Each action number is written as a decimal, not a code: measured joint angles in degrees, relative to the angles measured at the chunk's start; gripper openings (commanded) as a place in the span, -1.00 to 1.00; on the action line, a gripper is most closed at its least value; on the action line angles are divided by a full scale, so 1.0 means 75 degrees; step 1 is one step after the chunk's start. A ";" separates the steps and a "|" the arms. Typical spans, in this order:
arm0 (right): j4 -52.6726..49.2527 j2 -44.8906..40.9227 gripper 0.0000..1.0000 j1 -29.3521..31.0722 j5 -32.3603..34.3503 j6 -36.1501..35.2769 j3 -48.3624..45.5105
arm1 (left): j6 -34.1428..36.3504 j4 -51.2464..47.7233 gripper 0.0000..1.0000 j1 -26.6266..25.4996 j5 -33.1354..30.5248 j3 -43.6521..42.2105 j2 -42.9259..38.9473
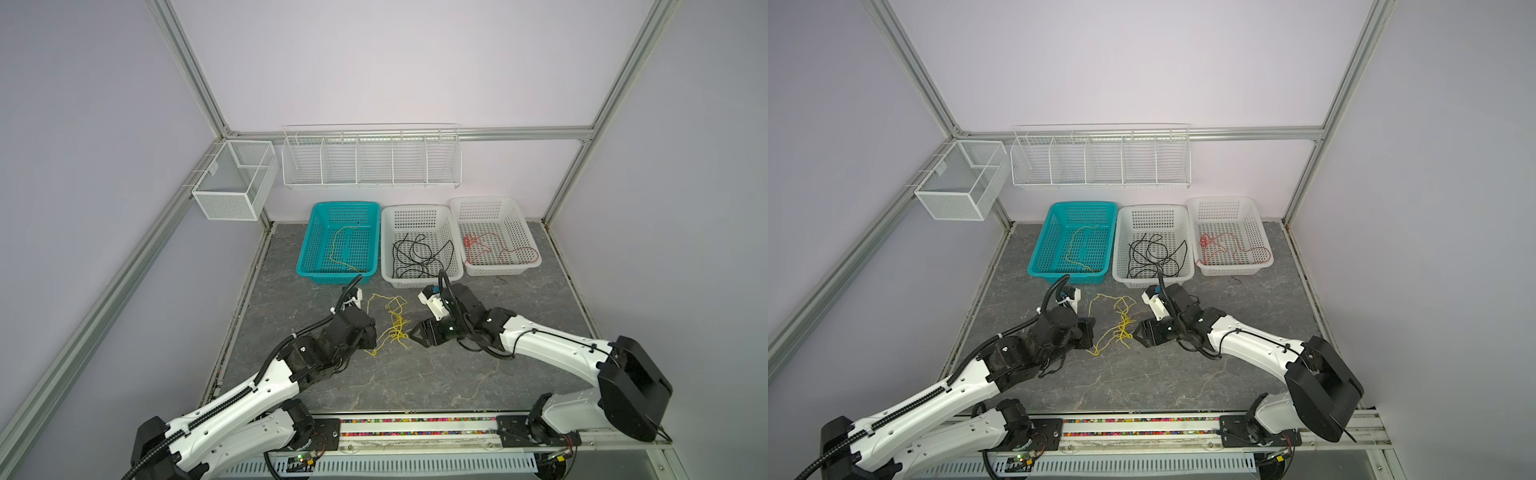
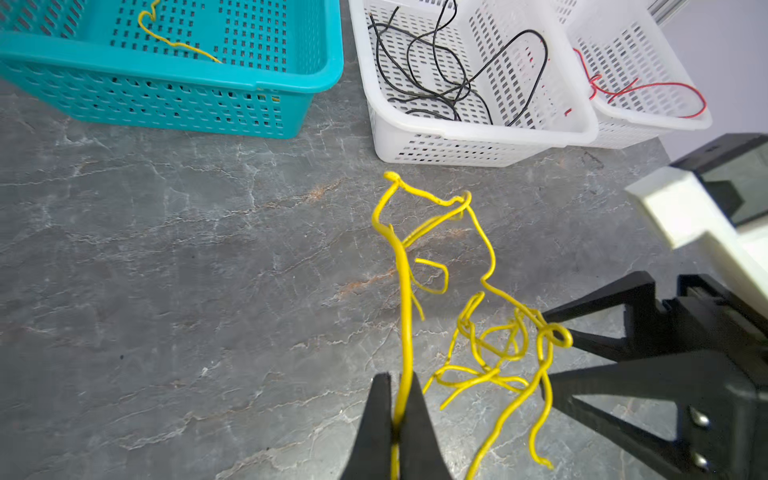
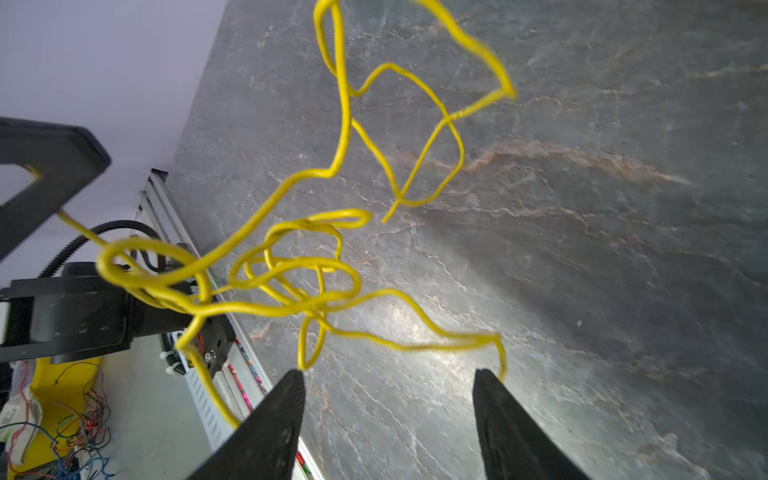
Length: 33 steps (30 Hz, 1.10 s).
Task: Untangle the cables
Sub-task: 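Grasp and lift a yellow wire with the left gripper while the right grasps another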
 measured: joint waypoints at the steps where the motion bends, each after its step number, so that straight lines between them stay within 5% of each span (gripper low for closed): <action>1: 0.0143 -0.0061 0.26 0.0087 -0.0012 -0.0020 0.0000 | 0.0012 -0.0079 -1.00 0.0000 0.0000 0.0023 -0.0117; 7: 0.0935 -0.0831 -0.08 0.0522 0.0248 -0.0076 -0.0154 | 0.0192 -0.0364 -1.00 0.0000 -0.0006 0.0335 -0.0402; 13: 0.1215 -0.1684 0.20 0.0361 0.0816 0.0210 -0.0216 | 0.0629 -0.0714 -1.00 0.0000 0.0015 0.0638 -0.0592; 21: 0.0810 -0.0778 0.37 0.0306 0.0813 0.0667 0.0898 | 0.1107 -0.0766 -1.00 0.0000 0.0361 0.0635 -0.0985; 33: 0.1448 -0.0641 0.38 0.0315 0.0204 -0.0379 0.0058 | 0.1445 -0.0930 -1.00 0.0000 0.0653 0.0641 -0.1880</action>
